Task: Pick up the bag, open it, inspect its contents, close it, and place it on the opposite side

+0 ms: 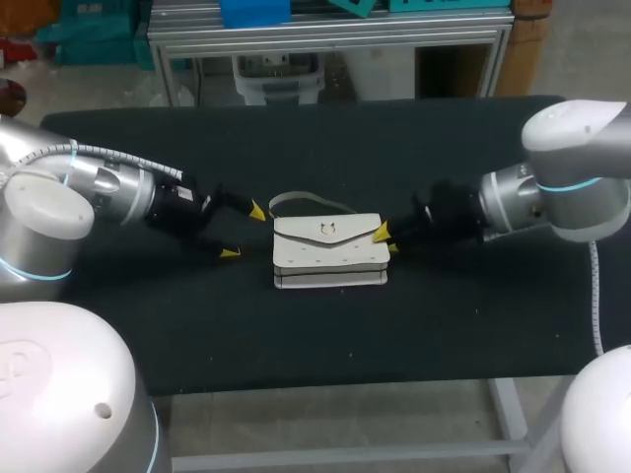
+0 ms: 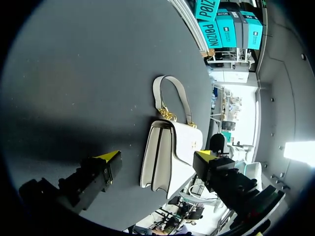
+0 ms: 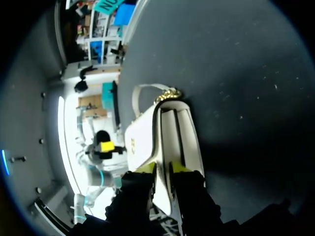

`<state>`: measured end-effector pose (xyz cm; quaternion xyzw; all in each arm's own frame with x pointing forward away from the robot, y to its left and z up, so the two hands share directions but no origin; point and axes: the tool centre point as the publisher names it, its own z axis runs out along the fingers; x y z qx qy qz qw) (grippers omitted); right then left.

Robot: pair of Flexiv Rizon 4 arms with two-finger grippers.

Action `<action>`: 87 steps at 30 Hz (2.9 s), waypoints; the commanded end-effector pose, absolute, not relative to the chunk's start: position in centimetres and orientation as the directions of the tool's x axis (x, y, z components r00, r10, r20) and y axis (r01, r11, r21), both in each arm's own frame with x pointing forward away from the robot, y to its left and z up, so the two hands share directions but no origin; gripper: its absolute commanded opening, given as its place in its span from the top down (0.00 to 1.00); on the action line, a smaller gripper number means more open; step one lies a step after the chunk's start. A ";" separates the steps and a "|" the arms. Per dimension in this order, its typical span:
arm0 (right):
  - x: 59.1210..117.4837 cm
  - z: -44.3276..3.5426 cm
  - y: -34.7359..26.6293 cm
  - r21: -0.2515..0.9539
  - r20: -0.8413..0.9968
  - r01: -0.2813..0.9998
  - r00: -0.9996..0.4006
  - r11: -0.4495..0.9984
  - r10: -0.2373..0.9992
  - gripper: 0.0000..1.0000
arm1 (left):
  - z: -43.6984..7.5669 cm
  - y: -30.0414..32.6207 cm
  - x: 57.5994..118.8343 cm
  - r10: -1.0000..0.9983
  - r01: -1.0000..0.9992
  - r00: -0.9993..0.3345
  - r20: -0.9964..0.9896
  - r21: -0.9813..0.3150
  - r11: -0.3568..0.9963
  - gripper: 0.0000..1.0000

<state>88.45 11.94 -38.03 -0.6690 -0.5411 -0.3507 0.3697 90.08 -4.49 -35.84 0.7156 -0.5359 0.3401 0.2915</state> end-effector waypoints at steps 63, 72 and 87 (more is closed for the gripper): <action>107.9 -31.4 -18.5 0.195 0.835 0.974 -0.101 -0.119 0.541 1.00 | -32.1 7.3 99.0 -0.902 -0.999 0.023 0.432 -0.010 -0.030 0.00; 109.6 -31.8 -20.7 0.138 0.842 0.988 -0.081 -0.069 0.533 1.00 | -31.7 8.5 100.2 -0.918 -1.000 0.005 0.396 -0.002 -0.007 0.00; 111.4 -31.2 -22.9 0.198 0.819 0.977 -0.120 -0.079 0.562 1.00 | -30.5 8.4 101.2 -0.948 -0.995 -0.059 0.313 -0.091 0.032 0.00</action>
